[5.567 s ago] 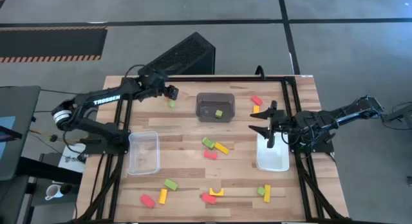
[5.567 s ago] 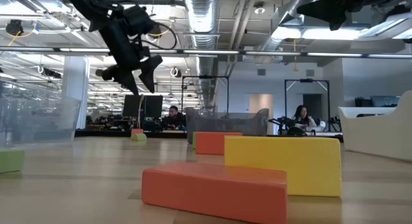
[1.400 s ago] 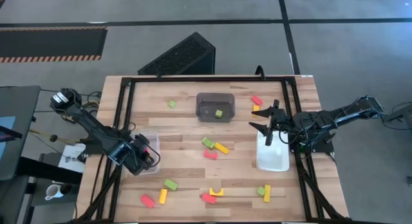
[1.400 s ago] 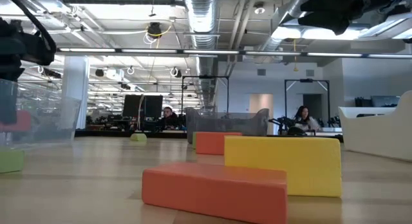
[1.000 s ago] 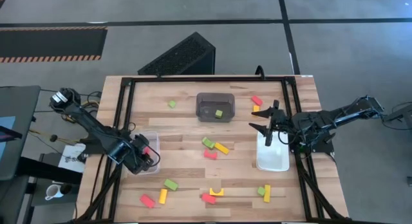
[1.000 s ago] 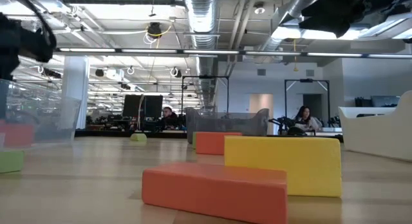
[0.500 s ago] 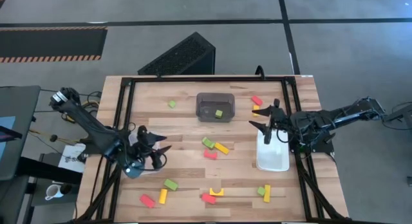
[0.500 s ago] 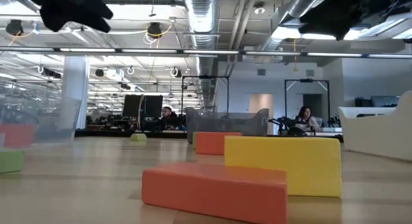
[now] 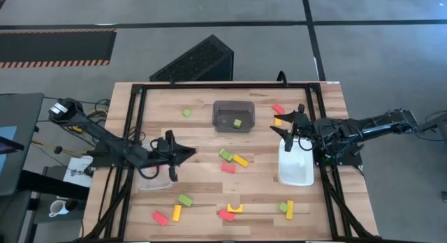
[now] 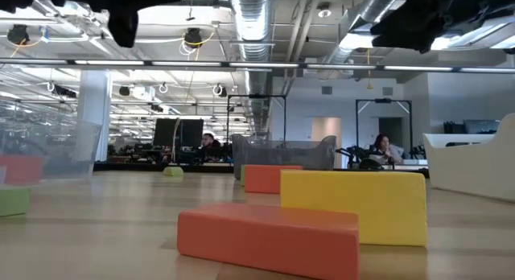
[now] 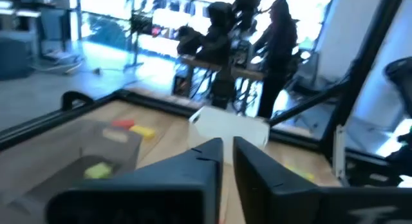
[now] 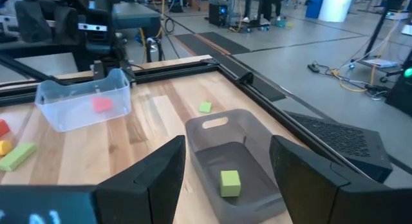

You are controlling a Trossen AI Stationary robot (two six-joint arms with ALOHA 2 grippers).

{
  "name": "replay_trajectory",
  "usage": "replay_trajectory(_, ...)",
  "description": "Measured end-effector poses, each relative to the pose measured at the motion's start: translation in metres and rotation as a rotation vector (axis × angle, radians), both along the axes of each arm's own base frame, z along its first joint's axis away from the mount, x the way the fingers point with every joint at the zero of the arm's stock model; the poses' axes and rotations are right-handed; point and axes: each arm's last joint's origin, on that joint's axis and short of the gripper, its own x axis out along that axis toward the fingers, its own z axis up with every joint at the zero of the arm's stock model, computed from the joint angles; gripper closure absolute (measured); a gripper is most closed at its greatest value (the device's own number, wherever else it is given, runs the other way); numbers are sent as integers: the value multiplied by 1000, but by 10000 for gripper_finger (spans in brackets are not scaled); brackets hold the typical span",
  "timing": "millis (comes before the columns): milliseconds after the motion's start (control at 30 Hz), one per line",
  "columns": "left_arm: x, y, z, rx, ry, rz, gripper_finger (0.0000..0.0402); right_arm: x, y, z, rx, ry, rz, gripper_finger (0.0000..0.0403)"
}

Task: Sort & place blocks by color
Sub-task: Put the yellow block into the white bin

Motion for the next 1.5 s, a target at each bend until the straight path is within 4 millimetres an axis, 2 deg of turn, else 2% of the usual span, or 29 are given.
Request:
replay_trajectory(167, 8, 18, -6, 7, 4, 40, 396, 1, -3, -1, 0, 9, -20, 155)
replay_trajectory(333, 18, 26, -15, -16, 21, 86, 400, 3, -5, -3, -2, 24, -34, 155)
replay_trajectory(667, 38, 46, -23, 78, -42, 196, 401, 8, -11, -7, 68, 16, -95, 155)
replay_trajectory(900, 46, 66, -26, 102, -68, 199, 401, 2, -34, -7, 157, 44, -291, 155)
replay_trajectory(1067, 46, 76, -24, 91, -98, 216, 401, -7, -55, -19, 298, 185, -464, 155)
replay_trajectory(1167, 46, 79, -23, 91, -101, 206, 401, -5, -60, -27, 431, 247, -439, 155)
replay_trajectory(1333, 46, 79, -21, 41, -139, 170, 401, 4, -74, -43, 476, 347, -510, 155)
replay_trajectory(1500, 46, 79, -21, -15, -152, 169, 401, 10, -90, -62, 609, 442, -525, 155)
